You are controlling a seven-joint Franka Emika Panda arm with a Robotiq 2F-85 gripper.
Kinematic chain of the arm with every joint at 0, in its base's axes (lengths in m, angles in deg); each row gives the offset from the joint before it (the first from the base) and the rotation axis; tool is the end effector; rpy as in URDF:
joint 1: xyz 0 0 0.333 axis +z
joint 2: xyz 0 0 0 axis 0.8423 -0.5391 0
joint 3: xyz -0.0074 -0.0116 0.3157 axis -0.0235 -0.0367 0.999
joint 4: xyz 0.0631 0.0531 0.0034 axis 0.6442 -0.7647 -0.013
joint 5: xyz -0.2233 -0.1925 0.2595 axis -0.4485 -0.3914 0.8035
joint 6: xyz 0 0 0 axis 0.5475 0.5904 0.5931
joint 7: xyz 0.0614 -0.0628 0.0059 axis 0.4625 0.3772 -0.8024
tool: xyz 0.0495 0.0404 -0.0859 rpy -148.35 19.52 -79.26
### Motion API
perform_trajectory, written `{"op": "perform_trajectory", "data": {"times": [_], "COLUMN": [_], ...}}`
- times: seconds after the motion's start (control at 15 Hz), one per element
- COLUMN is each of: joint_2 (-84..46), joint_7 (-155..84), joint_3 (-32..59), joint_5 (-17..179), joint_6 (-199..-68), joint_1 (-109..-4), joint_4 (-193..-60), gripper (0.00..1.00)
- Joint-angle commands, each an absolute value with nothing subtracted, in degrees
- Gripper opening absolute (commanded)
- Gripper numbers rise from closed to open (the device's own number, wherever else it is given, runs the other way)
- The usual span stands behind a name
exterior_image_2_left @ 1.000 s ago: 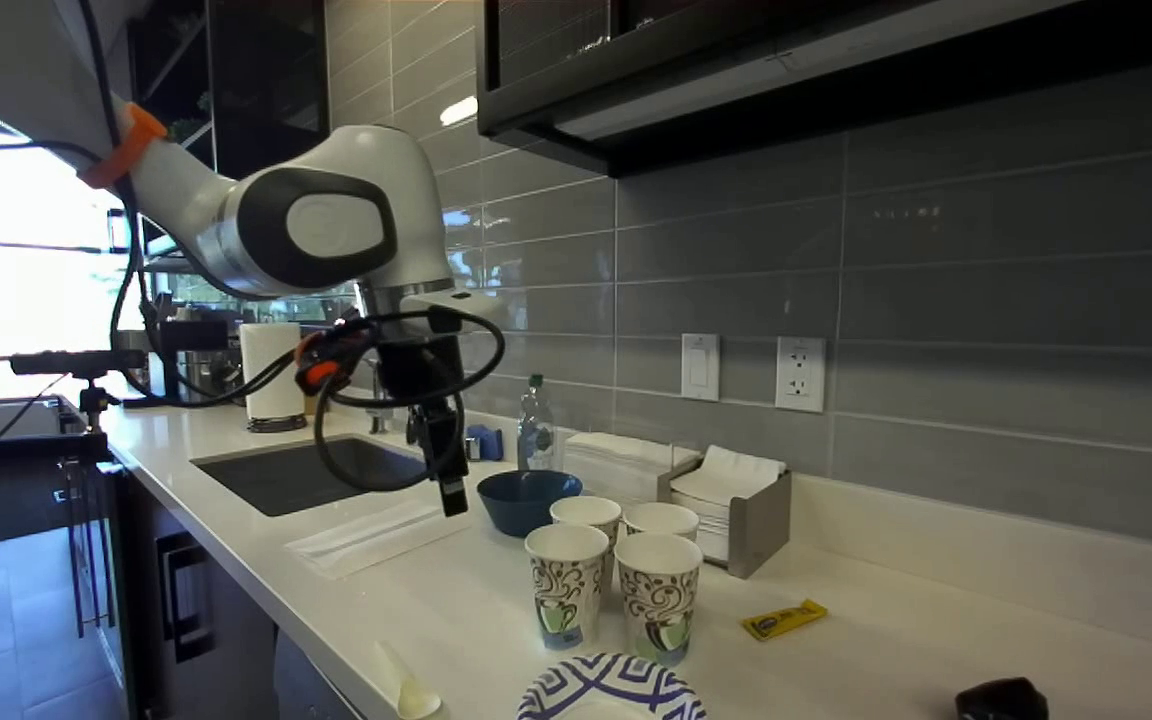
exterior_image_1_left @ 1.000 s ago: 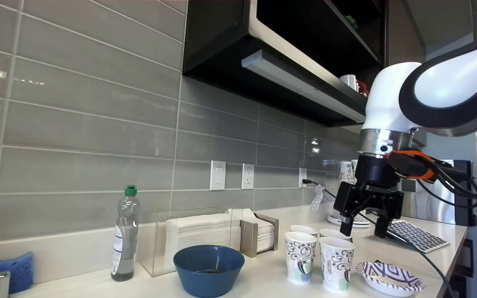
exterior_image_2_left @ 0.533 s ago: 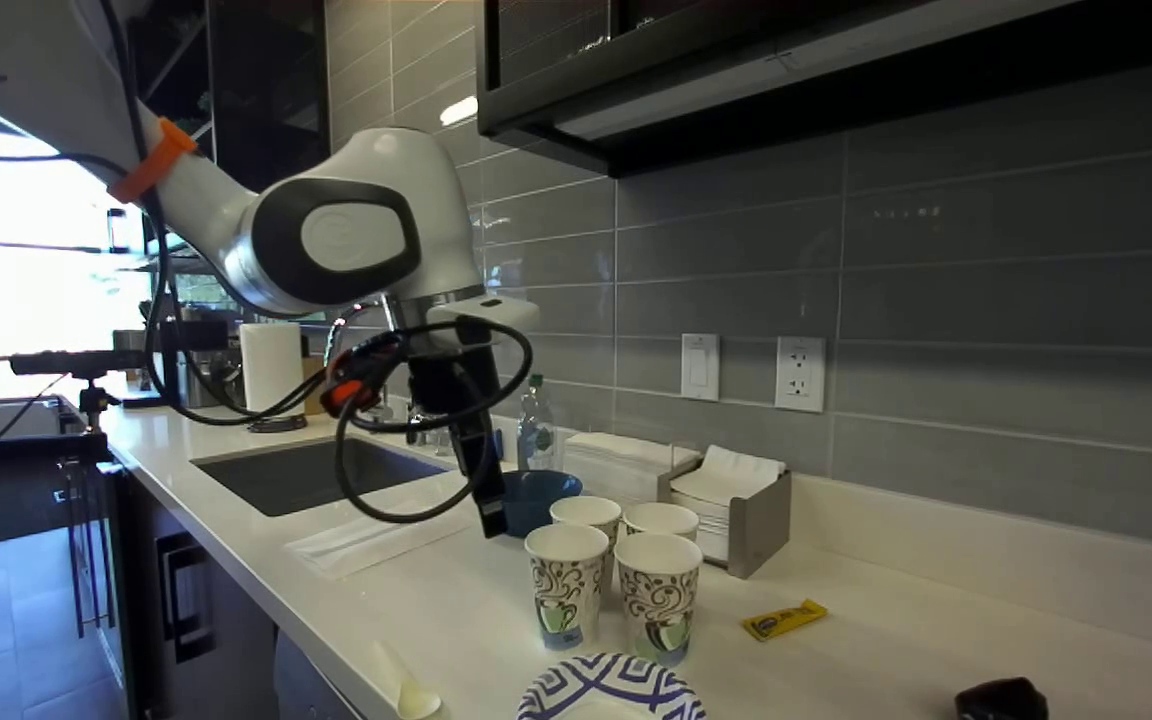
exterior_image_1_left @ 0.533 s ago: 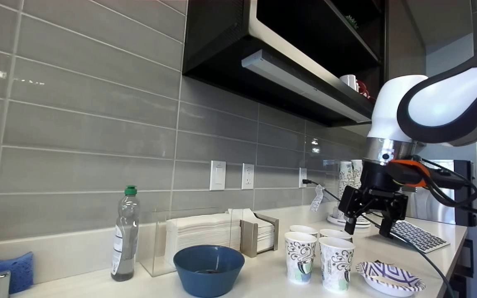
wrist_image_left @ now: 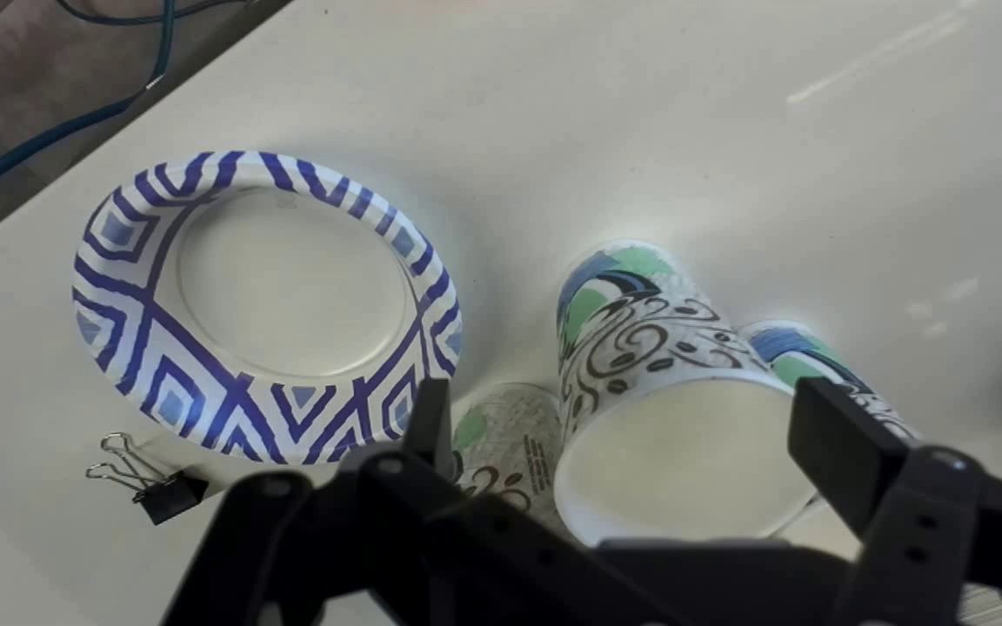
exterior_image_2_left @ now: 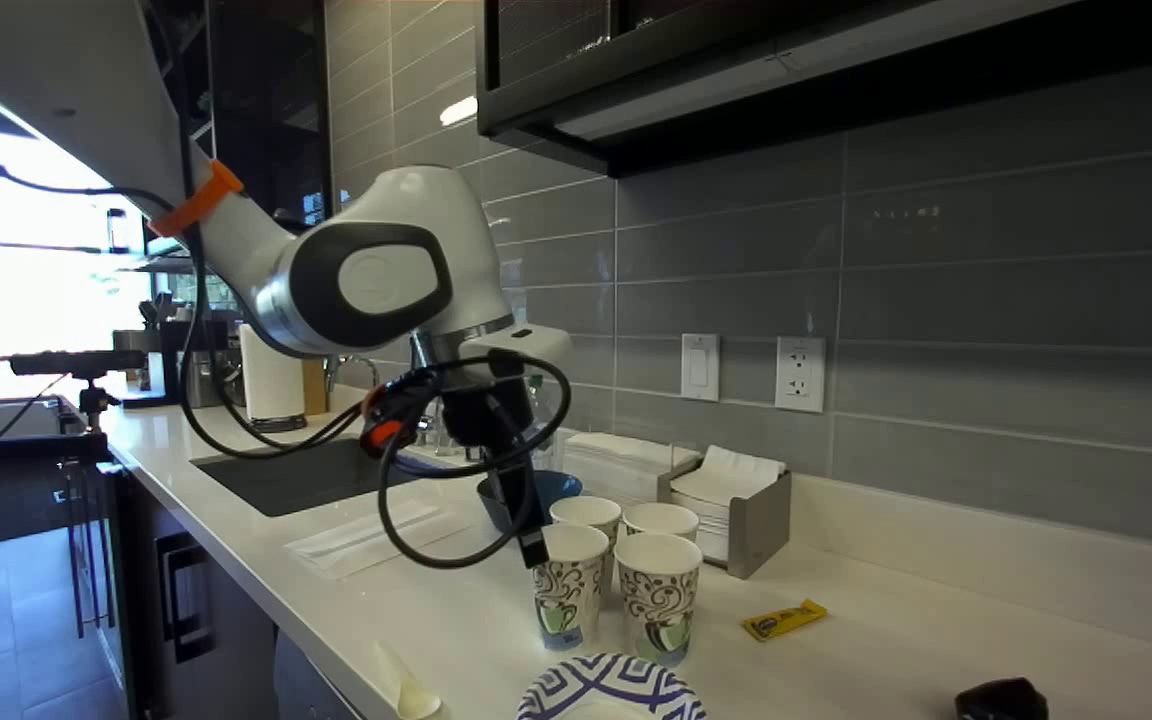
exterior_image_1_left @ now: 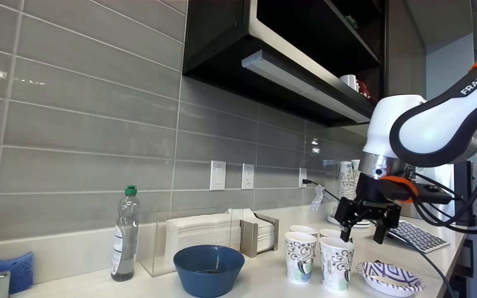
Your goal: Stack the cups
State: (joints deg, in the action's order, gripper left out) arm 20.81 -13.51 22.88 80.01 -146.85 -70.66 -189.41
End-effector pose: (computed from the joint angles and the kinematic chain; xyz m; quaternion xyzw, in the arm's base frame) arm 0.4020 -0.0543 0.3810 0.9518 -0.2707 0.1428 0.0176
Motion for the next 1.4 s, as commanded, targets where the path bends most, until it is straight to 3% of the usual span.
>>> {"op": "perform_trajectory", "data": {"times": [0.0,0.07,0.13,0.67,0.73,0.87,1.33], "joint_2": [17.3,17.0,16.6,15.7,15.7,15.7,14.0], "joint_7": [-11.2,-10.9,-10.8,-10.7,-10.7,-10.7,-10.1], "joint_3": [23.3,23.3,23.2,22.6,22.6,22.5,21.9], "joint_5": [77.3,76.8,76.6,76.5,76.6,76.6,77.3], "joint_6": [-149.5,-149.7,-150.0,-150.8,-151.0,-151.5,-155.2], "joint_1": [-72.2,-72.4,-72.5,-72.5,-72.5,-72.5,-72.6], "joint_4": [-187.9,-187.8,-187.8,-187.4,-187.4,-187.5,-187.5], "gripper": [0.87,0.74,0.72,0.15,0.51,0.54,0.98]}}
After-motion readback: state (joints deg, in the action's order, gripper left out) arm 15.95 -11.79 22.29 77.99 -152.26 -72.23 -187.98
